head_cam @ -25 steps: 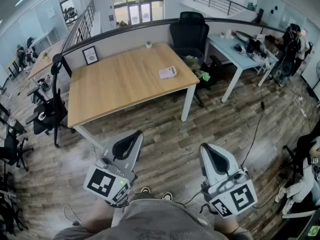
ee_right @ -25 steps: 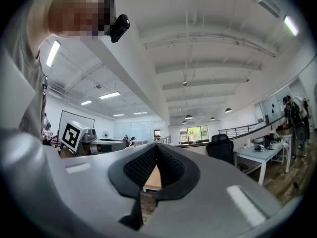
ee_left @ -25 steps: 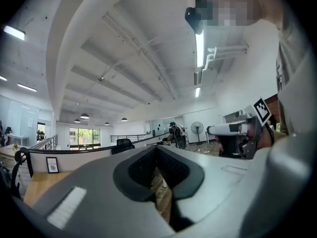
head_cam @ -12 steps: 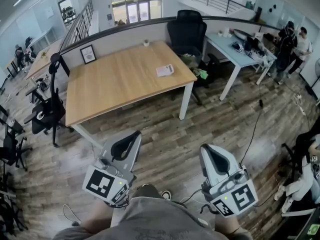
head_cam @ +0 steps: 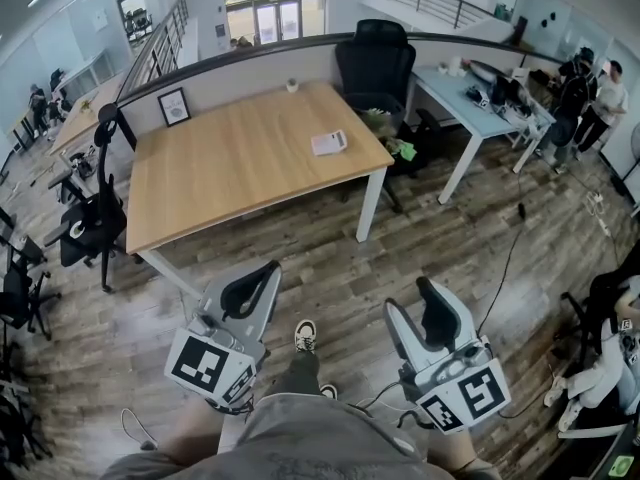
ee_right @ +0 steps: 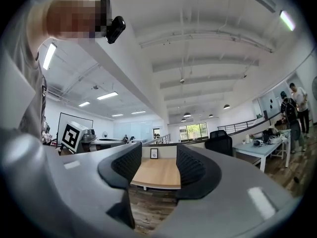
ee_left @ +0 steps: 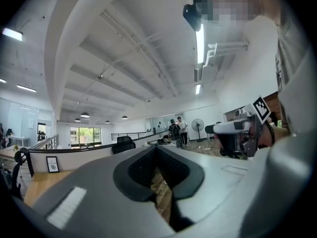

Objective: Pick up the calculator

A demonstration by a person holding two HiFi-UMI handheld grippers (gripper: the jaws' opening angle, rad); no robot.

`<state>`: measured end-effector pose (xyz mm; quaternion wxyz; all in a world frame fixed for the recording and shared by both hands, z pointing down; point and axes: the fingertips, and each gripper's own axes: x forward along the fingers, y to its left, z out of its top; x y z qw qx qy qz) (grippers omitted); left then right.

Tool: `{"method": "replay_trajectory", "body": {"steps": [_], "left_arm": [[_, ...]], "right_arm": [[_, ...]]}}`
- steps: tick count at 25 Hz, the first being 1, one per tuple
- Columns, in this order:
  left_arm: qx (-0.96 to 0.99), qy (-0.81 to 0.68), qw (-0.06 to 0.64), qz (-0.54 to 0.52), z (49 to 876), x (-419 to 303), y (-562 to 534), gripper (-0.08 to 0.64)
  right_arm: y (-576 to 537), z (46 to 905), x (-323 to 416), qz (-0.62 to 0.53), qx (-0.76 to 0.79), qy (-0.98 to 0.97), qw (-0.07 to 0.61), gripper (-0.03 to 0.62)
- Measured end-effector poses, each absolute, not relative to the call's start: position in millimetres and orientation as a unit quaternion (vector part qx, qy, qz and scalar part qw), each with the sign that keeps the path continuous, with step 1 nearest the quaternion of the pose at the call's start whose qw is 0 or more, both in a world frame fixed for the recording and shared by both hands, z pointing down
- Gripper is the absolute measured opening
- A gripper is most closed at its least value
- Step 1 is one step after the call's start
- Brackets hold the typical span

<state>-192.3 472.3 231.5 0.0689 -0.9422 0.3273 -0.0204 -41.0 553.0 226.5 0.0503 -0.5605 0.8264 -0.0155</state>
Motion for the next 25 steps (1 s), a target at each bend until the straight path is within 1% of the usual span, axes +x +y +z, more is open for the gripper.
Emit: {"method": "replay_trajectory", "body": {"steps": [11,25], "left_arm": [[-0.945,0.321,0.063,-0.032,239.2,-170.0,396.7,0.002],[-0.951,0.302,0.047,-0.052,245.6,-162.2,239.9,0.002]], "right_arm": [[480.0,237.6,-13.3,-0.035,-0.574,0.817,0.042,0.202],[317.7,250.9,-4.4,-0.079,-0.594,0.800,0.022,0.202]]}}
